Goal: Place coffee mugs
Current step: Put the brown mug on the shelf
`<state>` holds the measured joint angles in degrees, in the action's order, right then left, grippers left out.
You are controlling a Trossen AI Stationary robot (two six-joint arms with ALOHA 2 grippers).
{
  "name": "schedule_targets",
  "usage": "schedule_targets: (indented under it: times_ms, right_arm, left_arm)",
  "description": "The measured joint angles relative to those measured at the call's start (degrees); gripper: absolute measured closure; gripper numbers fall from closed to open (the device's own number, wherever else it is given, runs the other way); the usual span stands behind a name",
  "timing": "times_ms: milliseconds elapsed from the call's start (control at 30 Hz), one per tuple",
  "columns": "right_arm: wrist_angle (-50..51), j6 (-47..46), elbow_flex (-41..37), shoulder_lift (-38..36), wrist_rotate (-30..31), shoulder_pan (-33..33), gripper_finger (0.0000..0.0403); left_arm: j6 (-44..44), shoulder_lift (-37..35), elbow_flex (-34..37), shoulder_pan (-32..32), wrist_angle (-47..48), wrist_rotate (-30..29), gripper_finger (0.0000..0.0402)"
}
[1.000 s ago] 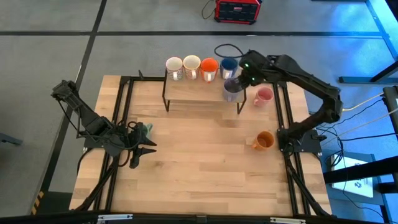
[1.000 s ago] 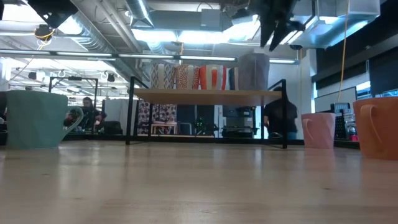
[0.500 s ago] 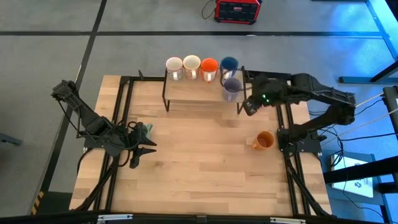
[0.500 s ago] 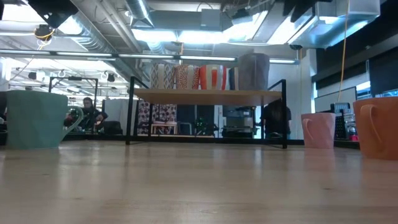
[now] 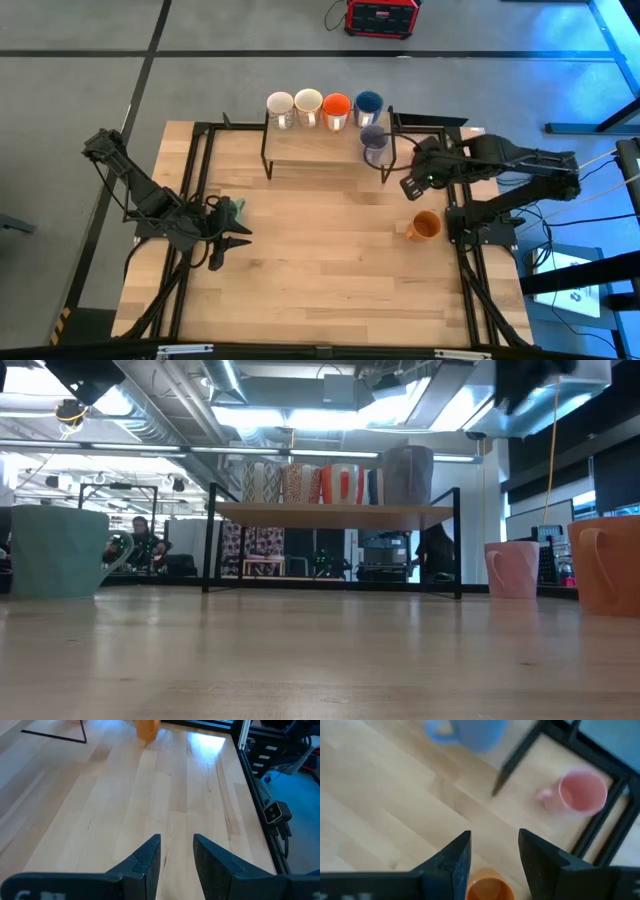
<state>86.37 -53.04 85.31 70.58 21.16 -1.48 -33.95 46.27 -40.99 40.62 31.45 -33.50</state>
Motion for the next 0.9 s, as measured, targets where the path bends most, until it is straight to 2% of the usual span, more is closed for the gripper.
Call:
schedule_targets:
  times_ms: [200, 333, 900]
  right_arm:
    - [-9.16, -7.7, -16.87, -10.22, -5.88, -0.01, 0.0253]
    - [-13.71, -11.06, -24.04, -14.14, -8.75, -0.02, 0.0253]
    - [-17.35, -15.08, -34.35, -13.22, -12.07, 0.0, 0.0253]
  left_arm:
    - [-0.02, -0.01, 0.0, 0.0, 0.01, 0.88, 0.0292]
    - [0.0, 0.01, 0.0, 0.0, 0.04, 0.9, 0.0292]
    - [-0.98, 0.01, 0.0, 0.0, -0.01, 1.01, 0.0292]
